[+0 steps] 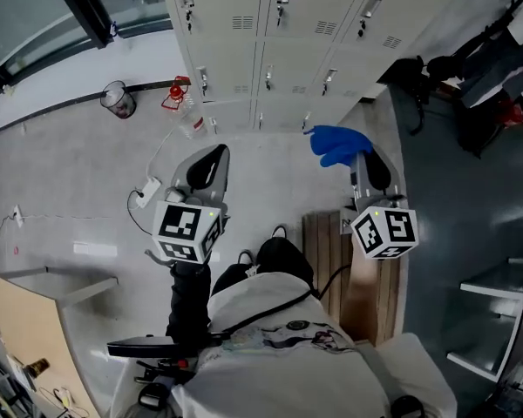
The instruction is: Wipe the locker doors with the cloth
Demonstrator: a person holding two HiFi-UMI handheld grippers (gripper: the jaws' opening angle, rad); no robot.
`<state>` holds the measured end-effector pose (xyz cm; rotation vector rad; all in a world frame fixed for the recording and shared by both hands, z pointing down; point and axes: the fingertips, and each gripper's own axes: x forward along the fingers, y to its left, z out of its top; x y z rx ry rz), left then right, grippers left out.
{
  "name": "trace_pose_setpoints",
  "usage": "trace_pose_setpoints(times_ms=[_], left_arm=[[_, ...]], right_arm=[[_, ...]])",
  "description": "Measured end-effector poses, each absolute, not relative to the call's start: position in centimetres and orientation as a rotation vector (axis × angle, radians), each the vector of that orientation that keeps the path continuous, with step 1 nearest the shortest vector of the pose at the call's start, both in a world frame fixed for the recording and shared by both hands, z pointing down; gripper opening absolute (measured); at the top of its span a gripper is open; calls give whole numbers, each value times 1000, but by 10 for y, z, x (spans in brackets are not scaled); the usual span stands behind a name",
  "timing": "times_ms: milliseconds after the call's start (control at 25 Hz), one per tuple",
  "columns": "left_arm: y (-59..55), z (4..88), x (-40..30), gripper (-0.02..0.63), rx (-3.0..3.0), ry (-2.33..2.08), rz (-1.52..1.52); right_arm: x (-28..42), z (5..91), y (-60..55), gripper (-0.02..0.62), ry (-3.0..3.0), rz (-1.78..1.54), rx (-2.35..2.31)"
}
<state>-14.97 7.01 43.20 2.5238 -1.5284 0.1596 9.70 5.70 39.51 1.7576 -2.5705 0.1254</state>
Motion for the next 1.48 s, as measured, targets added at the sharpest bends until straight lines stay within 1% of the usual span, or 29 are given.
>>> trace_pose_setpoints(times_ms=[280,760,1480], left_arm=[[94,408,-141,0,2559,-1561,106],[94,387,-98,0,2579,-1599,90],[82,383,-79,0,2609,-1582,84]], right_arm=[[107,366,91,37,-2579,-23,1758],[140,347,96,32,-2646,-28,1750],[146,343,92,32,-2679,-43,1725]])
